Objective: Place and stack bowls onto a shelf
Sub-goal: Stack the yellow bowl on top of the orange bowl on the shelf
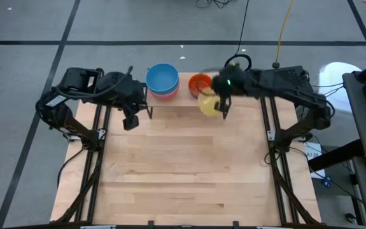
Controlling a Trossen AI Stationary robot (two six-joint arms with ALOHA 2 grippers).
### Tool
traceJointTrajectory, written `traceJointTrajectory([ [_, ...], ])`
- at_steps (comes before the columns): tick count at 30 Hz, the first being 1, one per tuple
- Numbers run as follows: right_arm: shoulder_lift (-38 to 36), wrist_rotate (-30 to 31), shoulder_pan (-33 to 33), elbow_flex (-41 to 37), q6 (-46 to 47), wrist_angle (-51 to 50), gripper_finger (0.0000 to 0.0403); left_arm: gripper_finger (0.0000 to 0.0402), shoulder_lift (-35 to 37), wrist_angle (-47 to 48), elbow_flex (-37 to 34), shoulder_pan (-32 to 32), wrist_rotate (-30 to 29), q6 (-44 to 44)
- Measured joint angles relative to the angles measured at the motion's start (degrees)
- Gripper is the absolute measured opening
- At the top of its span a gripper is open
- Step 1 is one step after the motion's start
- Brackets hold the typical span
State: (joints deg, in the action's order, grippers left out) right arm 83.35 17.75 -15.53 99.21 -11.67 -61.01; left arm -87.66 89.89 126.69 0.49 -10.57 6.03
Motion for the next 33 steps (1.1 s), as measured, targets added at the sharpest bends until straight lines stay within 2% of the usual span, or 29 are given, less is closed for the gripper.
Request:
traceJointTrajectory([
  [5,6.22,-0.26,-8.80,8.60,-4.02,1.13,0.0000,0.0072,-0.07,0.02,0.00,1.94,-0.14,-1.27],
  [10,11.21,-12.57,-16.01,13.63,-8.25,3.82,0.0000,0.0072,-0.15,0.04,-0.02,5.56,-0.15,-1.28],
  [13,13.83,-16.44,-18.71,13.87,-10.31,3.81,0.0000,0.0072,-0.15,0.07,-0.02,8.01,-0.15,-1.30],
  [18,17.29,-16.67,-21.72,13.87,-14.11,2.36,0.0000,0.0072,-0.15,0.07,-0.02,11.38,-0.13,-1.30],
  [24,20.65,-23.64,-23.85,13.87,-16.00,2.03,0.0000,0.0072,-0.15,0.07,-0.02,14.51,-0.09,-1.23],
  [33,22.24,-23.58,-24.48,13.83,-21.88,2.19,0.0000,0.0072,-0.15,0.09,-0.02,17.03,-0.04,-1.23],
])
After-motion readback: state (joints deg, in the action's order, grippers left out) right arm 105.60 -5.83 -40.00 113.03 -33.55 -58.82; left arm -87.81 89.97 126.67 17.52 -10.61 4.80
